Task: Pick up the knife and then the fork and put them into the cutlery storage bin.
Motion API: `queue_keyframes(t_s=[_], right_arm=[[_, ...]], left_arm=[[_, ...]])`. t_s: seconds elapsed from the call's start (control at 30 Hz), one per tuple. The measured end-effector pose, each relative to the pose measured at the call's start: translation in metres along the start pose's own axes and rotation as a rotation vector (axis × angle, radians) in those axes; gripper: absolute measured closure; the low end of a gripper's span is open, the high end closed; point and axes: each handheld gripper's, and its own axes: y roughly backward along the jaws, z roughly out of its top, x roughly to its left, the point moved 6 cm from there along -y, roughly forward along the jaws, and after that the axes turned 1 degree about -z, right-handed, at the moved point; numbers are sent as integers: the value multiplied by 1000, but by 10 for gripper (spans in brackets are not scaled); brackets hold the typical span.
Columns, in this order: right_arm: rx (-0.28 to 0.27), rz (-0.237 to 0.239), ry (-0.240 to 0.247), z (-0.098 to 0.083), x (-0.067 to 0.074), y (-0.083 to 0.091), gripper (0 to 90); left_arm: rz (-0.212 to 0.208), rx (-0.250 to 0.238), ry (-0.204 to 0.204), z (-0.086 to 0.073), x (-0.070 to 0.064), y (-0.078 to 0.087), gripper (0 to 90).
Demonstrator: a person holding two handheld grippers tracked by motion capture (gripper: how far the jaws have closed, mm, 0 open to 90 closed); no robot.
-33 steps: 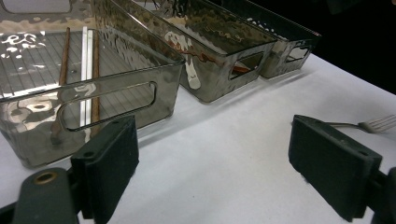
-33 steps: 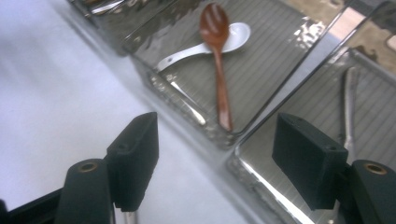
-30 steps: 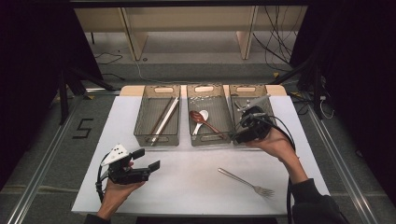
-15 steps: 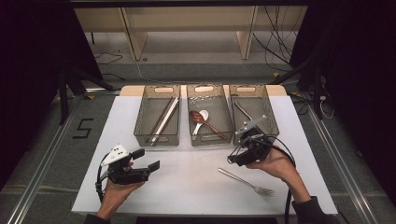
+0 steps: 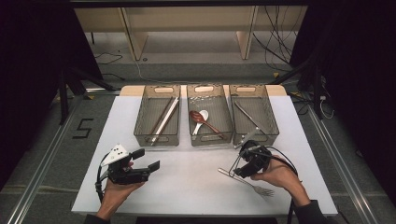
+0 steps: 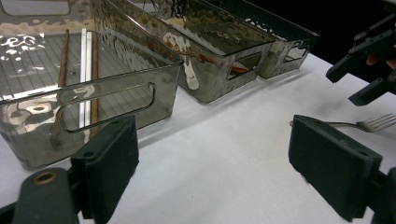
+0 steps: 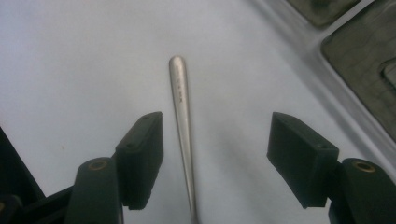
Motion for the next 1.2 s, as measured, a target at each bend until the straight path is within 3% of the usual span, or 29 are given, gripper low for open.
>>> queue_keyframes(t_s=[0.6,1.2], right_arm=[[170,15,63,-22,10,-25,616],[230,11,103,-28,13,-33,779]], left_arm=[[-2,3,-1,0,-1,-1,158],[-3,3,-2,0,-2,0,158]])
